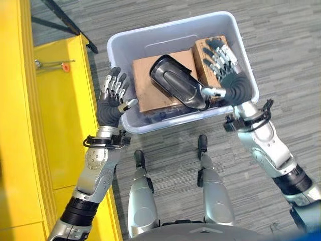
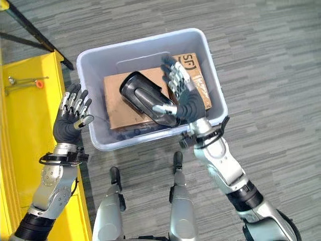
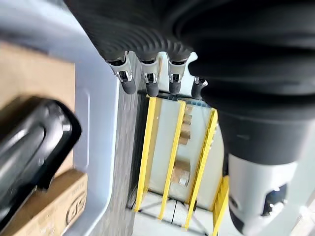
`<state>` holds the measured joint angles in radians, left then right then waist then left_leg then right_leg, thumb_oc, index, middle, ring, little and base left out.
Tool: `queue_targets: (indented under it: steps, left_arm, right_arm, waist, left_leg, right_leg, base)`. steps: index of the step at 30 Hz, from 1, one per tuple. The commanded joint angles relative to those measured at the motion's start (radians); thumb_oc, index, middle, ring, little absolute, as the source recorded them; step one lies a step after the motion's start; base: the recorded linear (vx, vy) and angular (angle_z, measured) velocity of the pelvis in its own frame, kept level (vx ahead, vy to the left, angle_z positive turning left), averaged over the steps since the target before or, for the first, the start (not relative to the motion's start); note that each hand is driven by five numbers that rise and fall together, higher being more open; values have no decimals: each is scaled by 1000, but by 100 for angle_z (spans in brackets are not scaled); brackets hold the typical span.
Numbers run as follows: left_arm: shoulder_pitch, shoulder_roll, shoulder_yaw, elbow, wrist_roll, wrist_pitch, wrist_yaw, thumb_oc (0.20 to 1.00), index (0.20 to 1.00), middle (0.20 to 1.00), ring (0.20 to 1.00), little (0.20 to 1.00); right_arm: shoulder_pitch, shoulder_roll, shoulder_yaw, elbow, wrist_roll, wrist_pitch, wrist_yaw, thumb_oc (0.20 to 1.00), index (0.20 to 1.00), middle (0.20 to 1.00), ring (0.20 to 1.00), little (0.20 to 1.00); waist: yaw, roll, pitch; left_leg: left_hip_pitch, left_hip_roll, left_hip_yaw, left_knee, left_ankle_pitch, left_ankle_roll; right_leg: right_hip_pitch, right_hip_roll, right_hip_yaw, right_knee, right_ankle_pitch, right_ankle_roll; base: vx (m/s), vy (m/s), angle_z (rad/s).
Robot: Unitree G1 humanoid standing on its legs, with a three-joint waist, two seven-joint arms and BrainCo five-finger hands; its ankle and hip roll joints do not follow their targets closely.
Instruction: Move parts from the plastic box to the shelf.
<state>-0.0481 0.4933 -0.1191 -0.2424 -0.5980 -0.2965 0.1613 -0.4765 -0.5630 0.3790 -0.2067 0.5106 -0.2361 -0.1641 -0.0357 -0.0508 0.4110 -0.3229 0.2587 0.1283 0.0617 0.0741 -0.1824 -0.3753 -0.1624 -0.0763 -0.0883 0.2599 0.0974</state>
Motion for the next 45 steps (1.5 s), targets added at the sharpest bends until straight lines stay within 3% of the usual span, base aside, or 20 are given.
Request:
queue_targets:
  steps: [1,9,12,16,19,22,26,28,37,45]
  left_arm:
    - [6,64,20,-73,47,-48,3,1000,1000,1000,1000,1000]
    - [44,82,24,-101,32,-32,8,1000,1000,1000,1000,1000]
    - [60,91,15,-110,19,-22,18,1000,1000,1000,1000,1000]
    - [54,81,-7,-111,1,-10,29,1000,1000,1000,1000,1000]
    - [43,76,-20,-101,3,-8,38,1000,1000,1000,1000,1000]
    - [32,81,-27,-95,-2,-19,38,1000,1000,1000,1000,1000]
    - [23,80,-20,-98,10,-34,39,1000,1000,1000,1000,1000]
    - [22,78,-19,-92,11,-37,40,1000,1000,1000,1000,1000]
    - [26,82,-24,-90,2,-41,46,1000,1000,1000,1000,1000]
    - [22,77,-45,-87,-14,-38,48,1000,1000,1000,1000,1000]
  right_arm:
    - [-41,16,-39,-39,-44,-46,-42,1000,1000,1000,1000,1000]
    - [-242,52,2,158,74,-23,-104,1000,1000,1000,1000,1000]
    - [-374,112,9,349,239,-37,-154,1000,1000,1000,1000,1000]
    - [-466,169,-17,486,350,-49,-201,1000,1000,1000,1000,1000]
    - [-506,182,-20,540,329,-38,-219,1000,1000,1000,1000,1000]
    - [-572,162,24,617,206,10,-215,1000,1000,1000,1000,1000]
    - [-623,70,94,636,-23,61,-205,1000,1000,1000,1000,1000]
    - [-623,66,97,642,-27,59,-196,1000,1000,1000,1000,1000]
    - [-646,112,109,761,90,44,-161,1000,1000,1000,1000,1000]
    - [-711,201,47,1042,308,28,-158,1000,1000,1000,1000,1000]
  waist:
    - [-16,-6,8]
    - [34,-20,20]
    - [64,-18,35]
    - [85,-7,54]
    - [93,0,61]
    - [101,1,70]
    - [99,-11,83]
    - [99,-16,84]
    - [101,-31,95]
    - [119,-14,109]
  left_leg:
    - [-51,-16,14,79,-22,52]
    - [-79,-21,-16,89,-21,60]
    - [-94,-28,-25,91,-19,64]
    - [-113,-38,-36,98,-21,70]
    - [-127,-44,-42,106,-25,75]
    - [-142,-48,-45,115,-27,80]
    - [-153,-50,-52,111,-24,82]
    - [-158,-50,-54,113,-25,83]
    - [-167,-48,-50,118,-30,87]
    - [-182,-54,-53,115,-27,87]
  right_leg:
    - [26,-92,13,162,-168,58]
    - [38,-98,-19,169,-176,55]
    - [35,-102,-29,170,-175,55]
    - [28,-105,-36,177,-177,53]
    - [23,-108,-39,183,-178,54]
    - [16,-110,-44,187,-177,54]
    - [10,-110,-53,188,-176,57]
    - [9,-108,-54,189,-177,56]
    - [-4,-104,-47,190,-173,53]
    - [-17,-103,-51,191,-174,53]
  base:
    - [-5,1,10]
    - [-8,5,9]
    - [-14,11,14]
    - [-8,23,11]
    - [0,19,10]
    - [0,0,0]
    - [-4,3,3]
    - [-7,8,7]
    - [0,1,0]
    - [-2,3,-1]
